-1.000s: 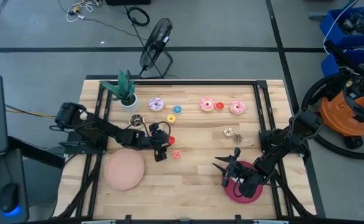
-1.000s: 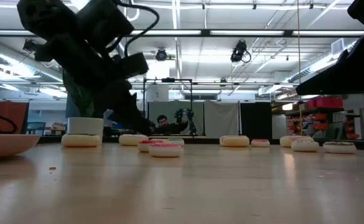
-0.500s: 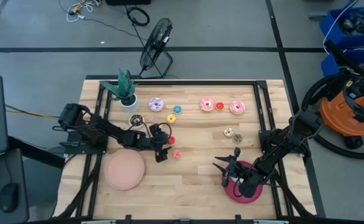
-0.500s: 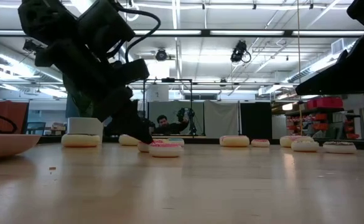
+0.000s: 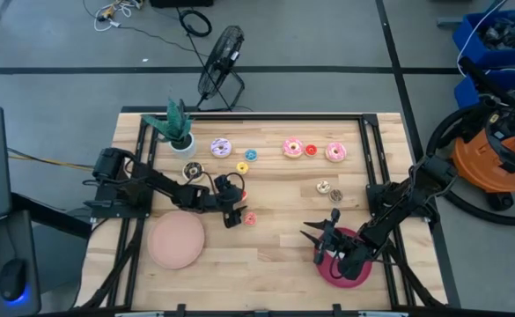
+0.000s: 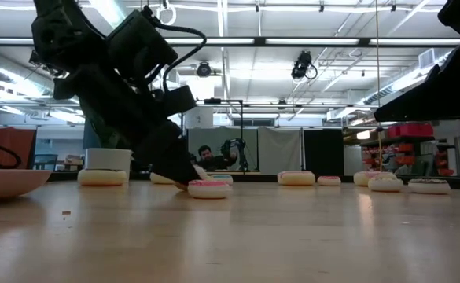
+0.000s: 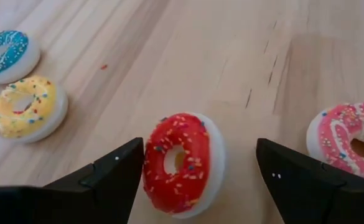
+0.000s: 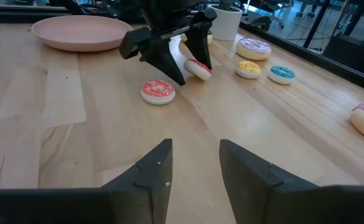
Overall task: Pick & Place donuts
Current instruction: Put the bottom small red donut on the light pink plate
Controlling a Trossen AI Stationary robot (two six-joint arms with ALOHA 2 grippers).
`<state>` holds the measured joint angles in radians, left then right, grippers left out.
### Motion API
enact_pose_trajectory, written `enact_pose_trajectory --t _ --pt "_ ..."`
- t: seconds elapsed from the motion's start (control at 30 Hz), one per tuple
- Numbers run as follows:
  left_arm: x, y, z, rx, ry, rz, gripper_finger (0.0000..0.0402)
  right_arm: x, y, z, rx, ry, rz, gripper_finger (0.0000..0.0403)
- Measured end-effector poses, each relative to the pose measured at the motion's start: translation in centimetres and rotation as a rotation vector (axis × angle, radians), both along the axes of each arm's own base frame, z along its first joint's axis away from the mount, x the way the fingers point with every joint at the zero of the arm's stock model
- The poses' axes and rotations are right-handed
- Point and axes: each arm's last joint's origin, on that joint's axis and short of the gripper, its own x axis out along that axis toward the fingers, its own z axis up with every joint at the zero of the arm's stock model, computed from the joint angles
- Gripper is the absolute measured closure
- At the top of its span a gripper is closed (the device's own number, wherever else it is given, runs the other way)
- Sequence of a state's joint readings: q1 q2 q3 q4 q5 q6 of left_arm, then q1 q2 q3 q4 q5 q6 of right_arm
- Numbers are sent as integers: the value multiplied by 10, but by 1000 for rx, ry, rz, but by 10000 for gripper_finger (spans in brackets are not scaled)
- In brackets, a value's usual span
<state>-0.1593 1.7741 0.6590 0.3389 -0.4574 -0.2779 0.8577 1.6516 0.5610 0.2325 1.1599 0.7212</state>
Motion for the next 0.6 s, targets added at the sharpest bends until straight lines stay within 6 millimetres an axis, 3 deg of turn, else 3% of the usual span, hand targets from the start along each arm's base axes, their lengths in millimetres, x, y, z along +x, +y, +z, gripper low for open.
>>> enact_pose_trajectory --t 0.6 --pt "-2 -11 5 14 -32 2 83 0 0 0 -3 1 -1 262"
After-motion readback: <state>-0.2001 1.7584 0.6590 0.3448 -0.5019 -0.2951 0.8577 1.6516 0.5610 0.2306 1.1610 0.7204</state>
